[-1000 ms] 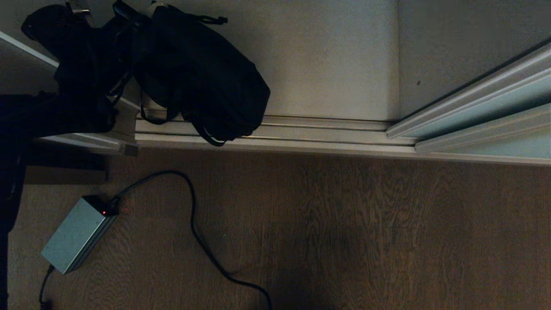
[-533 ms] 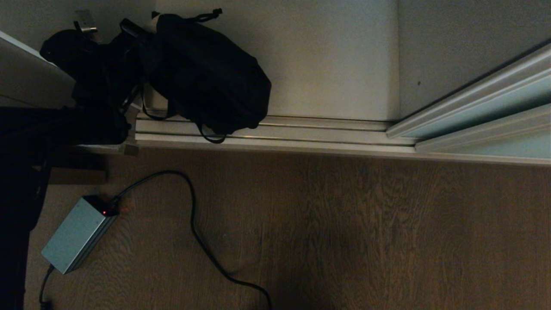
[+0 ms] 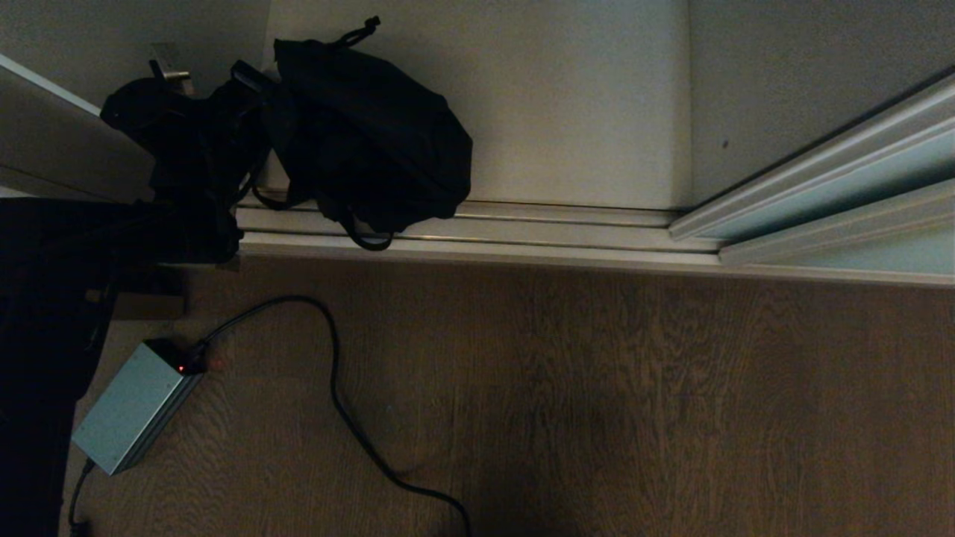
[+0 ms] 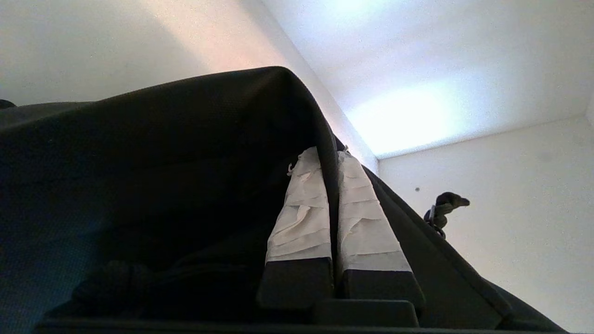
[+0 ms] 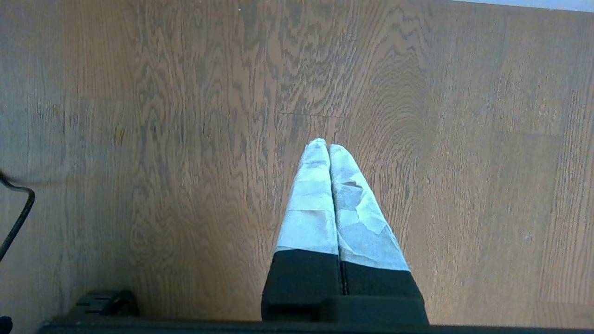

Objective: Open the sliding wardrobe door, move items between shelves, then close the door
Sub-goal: Place the bag on the lower shelf

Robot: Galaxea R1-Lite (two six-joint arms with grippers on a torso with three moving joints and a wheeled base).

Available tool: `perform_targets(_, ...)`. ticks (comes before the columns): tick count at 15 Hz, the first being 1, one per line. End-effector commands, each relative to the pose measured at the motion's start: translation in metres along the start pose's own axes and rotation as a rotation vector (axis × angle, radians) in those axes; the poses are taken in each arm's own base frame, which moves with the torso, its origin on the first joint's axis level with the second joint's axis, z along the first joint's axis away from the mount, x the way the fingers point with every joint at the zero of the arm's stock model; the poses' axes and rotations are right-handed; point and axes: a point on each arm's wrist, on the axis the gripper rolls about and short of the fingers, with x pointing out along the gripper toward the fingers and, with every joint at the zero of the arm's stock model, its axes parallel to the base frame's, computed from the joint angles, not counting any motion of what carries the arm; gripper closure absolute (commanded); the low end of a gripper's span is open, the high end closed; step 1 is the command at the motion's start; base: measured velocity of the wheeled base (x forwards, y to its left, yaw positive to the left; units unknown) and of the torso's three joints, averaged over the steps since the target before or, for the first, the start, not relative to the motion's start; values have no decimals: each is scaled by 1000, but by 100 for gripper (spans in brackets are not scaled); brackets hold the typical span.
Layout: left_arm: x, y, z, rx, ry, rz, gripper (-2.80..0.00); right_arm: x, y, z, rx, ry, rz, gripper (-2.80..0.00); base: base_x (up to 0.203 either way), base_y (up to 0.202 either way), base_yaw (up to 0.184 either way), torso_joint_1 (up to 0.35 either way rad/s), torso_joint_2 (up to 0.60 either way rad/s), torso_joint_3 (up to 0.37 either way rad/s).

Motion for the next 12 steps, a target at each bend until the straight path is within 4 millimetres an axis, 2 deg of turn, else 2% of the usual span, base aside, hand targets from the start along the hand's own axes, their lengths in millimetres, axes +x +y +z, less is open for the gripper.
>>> perform_targets(1,0,0,0,-2,-1,-6,0,0,0,0,0,-4,-1,0,0,0,0,0,0,0)
perform_targets(6,1,-3,2,-5,-1,-11,0,0,0,0,0,-3,1,0,0,0,0,0,0,0)
perform_targets(12,3,-9,4,-10,-12,-9,0,0,0,0,0,-3,1,0,177,0,0,2,1,3)
